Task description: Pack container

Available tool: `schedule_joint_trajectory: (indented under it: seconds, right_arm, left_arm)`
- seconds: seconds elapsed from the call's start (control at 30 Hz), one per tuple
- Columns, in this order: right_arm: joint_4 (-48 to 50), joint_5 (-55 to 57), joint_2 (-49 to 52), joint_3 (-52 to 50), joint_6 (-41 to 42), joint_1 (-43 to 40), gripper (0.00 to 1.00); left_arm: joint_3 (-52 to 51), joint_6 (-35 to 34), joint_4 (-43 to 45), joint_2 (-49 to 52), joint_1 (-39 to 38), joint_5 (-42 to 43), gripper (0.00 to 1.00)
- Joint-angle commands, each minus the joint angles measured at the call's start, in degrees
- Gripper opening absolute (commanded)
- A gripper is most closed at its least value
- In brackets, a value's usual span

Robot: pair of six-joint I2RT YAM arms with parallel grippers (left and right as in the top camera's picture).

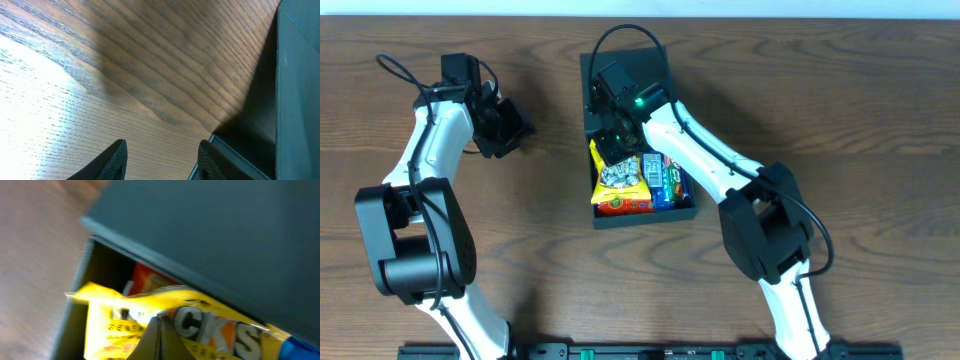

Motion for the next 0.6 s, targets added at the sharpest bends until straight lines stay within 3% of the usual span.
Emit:
schedule_joint_trajectory:
  seconds: [0.0, 0.33, 0.57]
  right_arm:
    - [-2.3, 5.2, 2.3, 0.8, 1.3, -0.2, 0.01]
    - [-6.6, 4.7, -6.1, 9.2, -1.4, -2.2, 0.01]
    - [-13.8, -6.8, -8.9, 9.0, -10.7, -3.7, 0.01]
  left_arm:
    - [1.0, 0.2, -0.2, -0.7, 0.1, 0.0, 0.47]
    - [1.0, 0.2, 0.2, -0.7, 0.1, 0.0, 0.47]
    - [1.0, 0.2, 0.8, -0.7, 0.1, -0.2, 0.47]
